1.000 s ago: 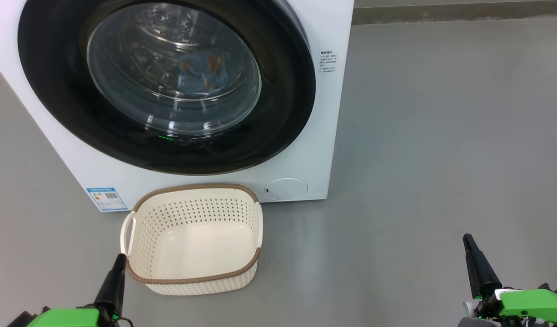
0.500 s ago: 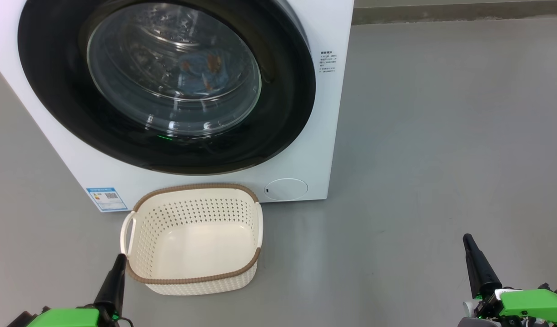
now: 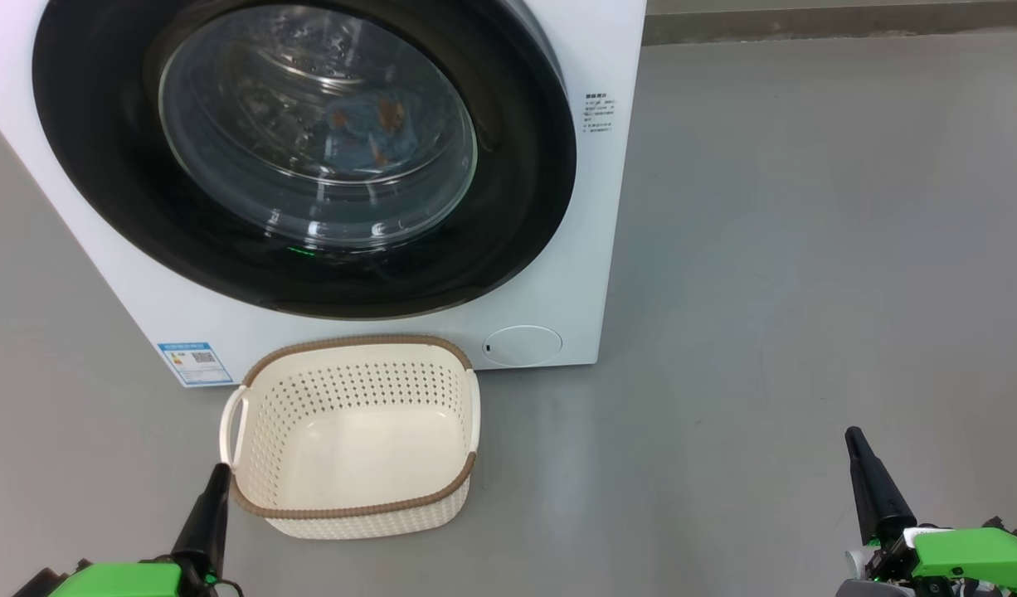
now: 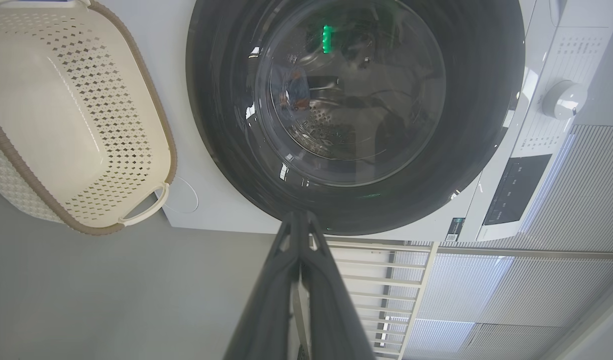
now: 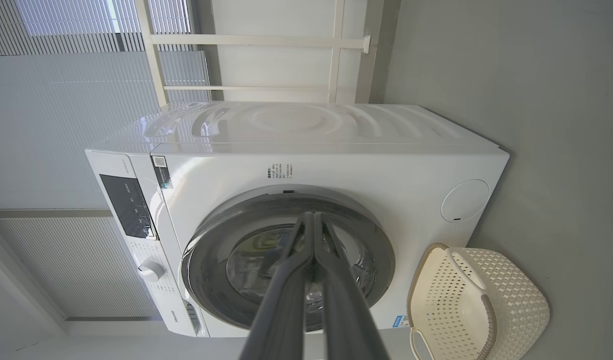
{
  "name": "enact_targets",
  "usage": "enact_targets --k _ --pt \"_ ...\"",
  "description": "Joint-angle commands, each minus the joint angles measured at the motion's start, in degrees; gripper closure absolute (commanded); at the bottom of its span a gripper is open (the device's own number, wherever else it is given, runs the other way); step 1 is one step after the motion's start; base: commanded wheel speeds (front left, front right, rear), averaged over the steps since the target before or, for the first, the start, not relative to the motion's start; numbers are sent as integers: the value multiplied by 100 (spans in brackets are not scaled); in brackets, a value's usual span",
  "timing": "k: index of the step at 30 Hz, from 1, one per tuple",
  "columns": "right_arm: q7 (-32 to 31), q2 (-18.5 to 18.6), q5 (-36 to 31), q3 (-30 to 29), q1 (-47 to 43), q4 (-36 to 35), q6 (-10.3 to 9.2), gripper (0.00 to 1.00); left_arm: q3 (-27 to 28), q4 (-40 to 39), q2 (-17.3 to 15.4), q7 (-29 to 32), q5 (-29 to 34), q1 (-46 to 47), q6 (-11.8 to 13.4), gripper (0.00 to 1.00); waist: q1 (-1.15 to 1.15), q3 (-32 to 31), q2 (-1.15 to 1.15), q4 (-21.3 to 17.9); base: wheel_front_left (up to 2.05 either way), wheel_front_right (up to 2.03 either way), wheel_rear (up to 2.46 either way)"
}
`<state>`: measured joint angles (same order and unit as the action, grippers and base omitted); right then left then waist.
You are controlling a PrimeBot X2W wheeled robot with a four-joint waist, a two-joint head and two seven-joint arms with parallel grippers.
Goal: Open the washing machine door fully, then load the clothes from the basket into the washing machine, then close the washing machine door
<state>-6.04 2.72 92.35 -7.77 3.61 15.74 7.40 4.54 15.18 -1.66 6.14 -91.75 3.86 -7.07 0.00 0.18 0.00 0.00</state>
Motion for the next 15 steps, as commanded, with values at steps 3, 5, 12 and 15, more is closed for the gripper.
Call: enact_targets --k 3,5,12,15 --pt "-44 21 -17 126 258 -172 9 100 196 -113 -121 34 -43 233 -42 100 0 0 0 0 0 0 0" --pt "-44 21 -18 126 258 -172 9 100 196 -113 -121 34 -43 233 -42 100 0 0 0 0 0 0 0" --pt "-45 20 -18 125 258 -172 9 100 196 -113 -121 34 -43 233 -42 100 0 0 0 0 0 0 0" --pt "-45 20 -19 125 258 -172 9 100 196 -113 -121 34 -43 233 -42 100 0 0 0 0 0 0 0"
